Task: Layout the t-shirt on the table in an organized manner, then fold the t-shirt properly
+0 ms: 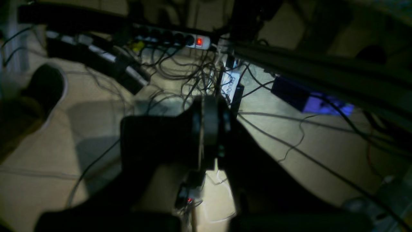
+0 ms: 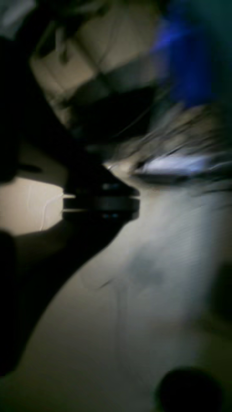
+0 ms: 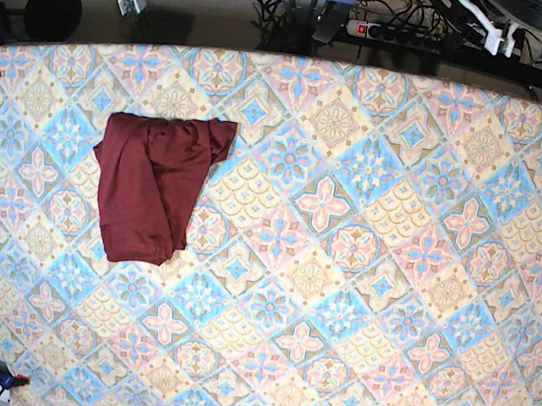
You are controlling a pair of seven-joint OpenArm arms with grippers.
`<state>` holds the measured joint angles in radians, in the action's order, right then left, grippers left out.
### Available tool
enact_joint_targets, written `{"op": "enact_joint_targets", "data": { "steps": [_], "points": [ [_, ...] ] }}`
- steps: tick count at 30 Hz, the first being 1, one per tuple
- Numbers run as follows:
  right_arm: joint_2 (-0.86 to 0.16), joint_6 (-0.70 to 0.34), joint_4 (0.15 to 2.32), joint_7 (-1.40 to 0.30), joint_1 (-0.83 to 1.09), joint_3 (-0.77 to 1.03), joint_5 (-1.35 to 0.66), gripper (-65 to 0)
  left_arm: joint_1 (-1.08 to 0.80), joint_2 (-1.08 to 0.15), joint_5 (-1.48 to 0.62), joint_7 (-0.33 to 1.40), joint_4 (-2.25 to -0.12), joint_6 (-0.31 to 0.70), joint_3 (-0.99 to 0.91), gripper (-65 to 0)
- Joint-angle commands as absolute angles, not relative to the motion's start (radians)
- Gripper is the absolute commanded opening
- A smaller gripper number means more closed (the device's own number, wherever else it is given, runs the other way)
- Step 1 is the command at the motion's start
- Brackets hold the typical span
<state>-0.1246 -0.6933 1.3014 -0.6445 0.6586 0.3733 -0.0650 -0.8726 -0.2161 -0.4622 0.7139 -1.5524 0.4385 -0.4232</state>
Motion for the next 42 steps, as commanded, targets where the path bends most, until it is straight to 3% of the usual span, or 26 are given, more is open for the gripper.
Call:
{"op": "enact_joint_targets", "data": {
  "steps": [1, 15, 25, 33, 42],
  "points": [
    [-0.13, -0.698, 1.248, -0.668, 0.687, 0.383, -0.039, -65.0, -0.871, -0.225, -0.447, 0.702, -1.524, 0.44, -0.417, -65.0],
    [-0.136, -0.698, 0.604, -0.355, 0.418, 0.375, -0.036, -65.0, -0.562, -0.225, -0.338, 0.489, -0.986, 0.44, -0.186, -65.0],
    [-0.151, -0.698, 0.331, -0.151, 0.292, 0.38, 0.114, -65.0, -0.331, -0.225, -0.331, 0.107, -0.453, 0.438, 0.07, -65.0],
    [-0.151, -0.698, 0.294, -0.148, 0.254, 0.377, 0.116, -65.0, -0.286, -0.186, -0.331, 0.01, -0.4, 0.438, 0.156, -65.0],
    [-0.154, -0.486, 0.209, -0.191, 0.159, 0.377, 0.116, -65.0, -0.259, -0.153, -0.328, -0.042, -0.397, 0.438, 0.157, -65.0]
  ]
}}
